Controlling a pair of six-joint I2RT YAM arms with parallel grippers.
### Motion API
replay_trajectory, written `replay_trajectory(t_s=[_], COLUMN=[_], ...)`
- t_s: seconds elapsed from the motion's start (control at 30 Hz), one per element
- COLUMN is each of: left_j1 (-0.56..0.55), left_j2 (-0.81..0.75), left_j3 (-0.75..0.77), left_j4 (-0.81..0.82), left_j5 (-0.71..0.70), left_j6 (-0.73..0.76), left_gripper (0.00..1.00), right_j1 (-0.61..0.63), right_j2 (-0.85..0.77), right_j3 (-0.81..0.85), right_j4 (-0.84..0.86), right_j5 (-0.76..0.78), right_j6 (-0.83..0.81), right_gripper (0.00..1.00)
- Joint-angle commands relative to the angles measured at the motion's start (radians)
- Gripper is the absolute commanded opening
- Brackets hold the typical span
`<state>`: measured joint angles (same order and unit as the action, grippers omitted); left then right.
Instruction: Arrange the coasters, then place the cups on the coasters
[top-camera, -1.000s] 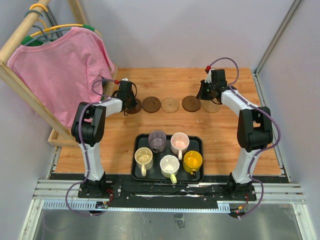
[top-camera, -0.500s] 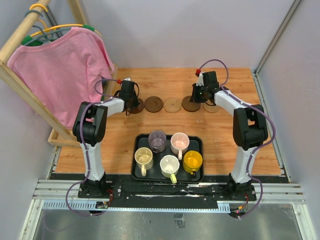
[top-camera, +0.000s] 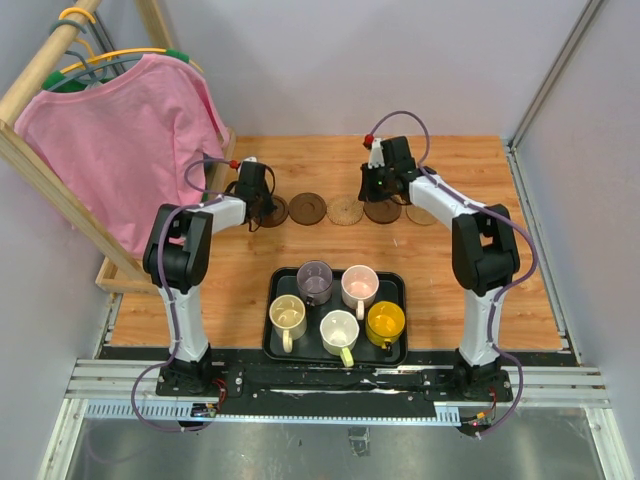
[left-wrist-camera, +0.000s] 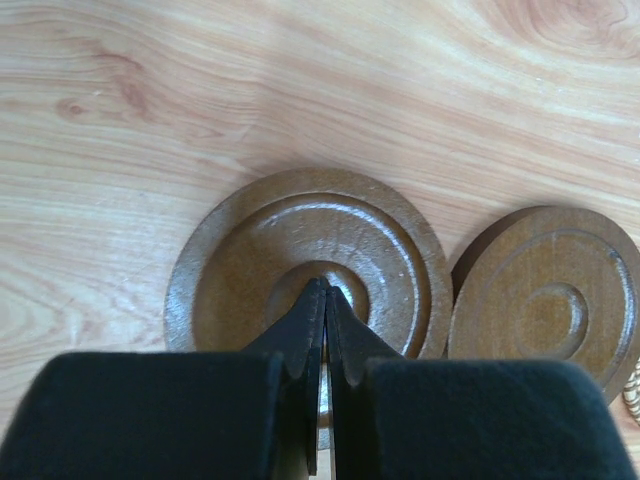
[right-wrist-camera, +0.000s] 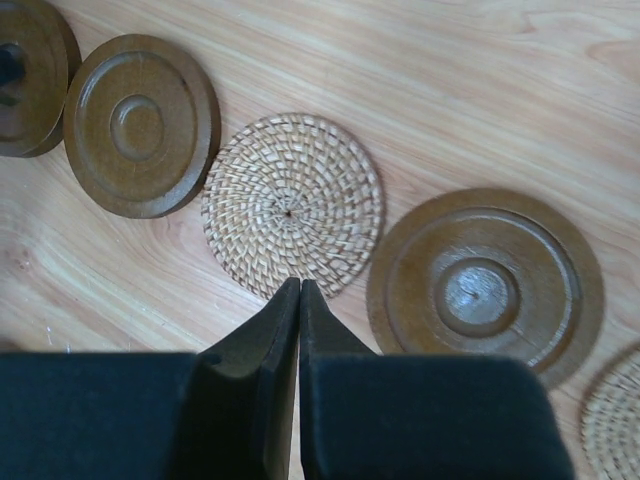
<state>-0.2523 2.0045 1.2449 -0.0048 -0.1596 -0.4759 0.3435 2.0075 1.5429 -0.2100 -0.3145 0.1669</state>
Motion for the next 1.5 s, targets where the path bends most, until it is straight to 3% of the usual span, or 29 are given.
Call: replay_trajectory(t_s=[0.0, 0.23, 0.97, 1.2, 1.47], left_j1=[0.016, 0.016, 0.081, 0.081, 0.081], left_j2=[-0.029, -0.041, -0.038, -0.124, -0.274], left_j3=[-0.046, -0.048, -0.064, -0.108, -0.165], left_j4=[-0.064, -0.061, -0.029, 0.086, 0.126], left_j5=[-0.021, -0.026, 0.014, 0.153, 0.199], left_j6=[0.011, 0.017, 0.006, 0.015, 0.014], left_gripper=[0.04, 0.04, 0.04, 0.04, 0.04], right_j1=[0.043, 0.076, 0.113, 0.124, 0.153], right_j2=[0.055, 0.120, 0.165, 0.166, 0.188], right_j3=[0.058, 0.140, 0.166, 0.190, 0.239], right_j4=[-0.013, -0.018, -0.023, -0.031, -0.053], right_j5=[-0.013, -0.021, -0.062, -0.060, -0.055], right_j6=[-0.021, -0.001, 0.000, -0.004, -0.011], right_gripper=[0.04, 0.04, 0.05, 0.05, 0.05])
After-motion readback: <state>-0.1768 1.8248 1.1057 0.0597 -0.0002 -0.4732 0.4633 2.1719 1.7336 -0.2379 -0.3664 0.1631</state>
